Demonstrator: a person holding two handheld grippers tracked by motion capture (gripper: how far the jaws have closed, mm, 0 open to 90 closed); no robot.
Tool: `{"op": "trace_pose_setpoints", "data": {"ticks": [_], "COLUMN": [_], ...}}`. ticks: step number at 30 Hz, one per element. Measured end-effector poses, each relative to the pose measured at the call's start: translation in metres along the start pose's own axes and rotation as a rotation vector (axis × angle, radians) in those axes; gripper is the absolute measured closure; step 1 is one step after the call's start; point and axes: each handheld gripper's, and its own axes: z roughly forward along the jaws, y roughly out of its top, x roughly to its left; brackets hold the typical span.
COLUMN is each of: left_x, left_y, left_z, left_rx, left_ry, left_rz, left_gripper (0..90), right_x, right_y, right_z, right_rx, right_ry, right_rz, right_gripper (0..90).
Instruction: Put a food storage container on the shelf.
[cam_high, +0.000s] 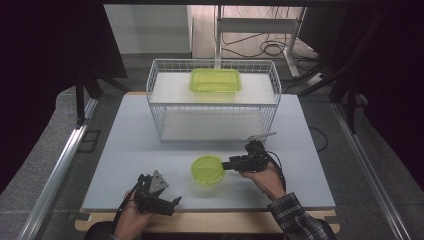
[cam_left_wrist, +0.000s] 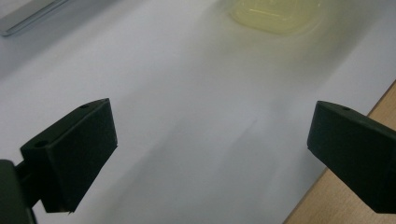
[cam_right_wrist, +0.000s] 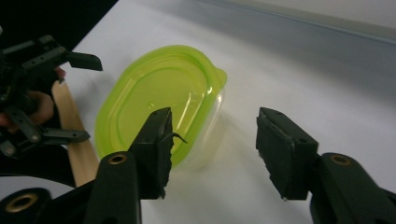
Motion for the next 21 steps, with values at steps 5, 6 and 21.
{"op": "trace_pose_setpoints", "data": {"ticks": [5,6,21], "left_x": [-0.001,-0.001,-0.001], "left_y": [0.0,0.0,0.0], "left_z": [0.001,0.001,0.0], "left_rx": [0.008,0.01,0.003], "left_ry": [0.0,0.0,-0.002], "left_rz": [0.007,0.01,0.008], "left_gripper": [1.4,1.4,1.5], "right_x": [-0.005,-0.006,-0.015], "right_y": [0.004,0.005,0.012], "right_z": [0.011,0.013,0.025], "right_rx": [0.022,0.024,0.068], "right_ry": [0.044,0.051,0.185], "right_rz": [0.049,0.057,0.221], "right_gripper": [54.6,55.8,80.7]}}
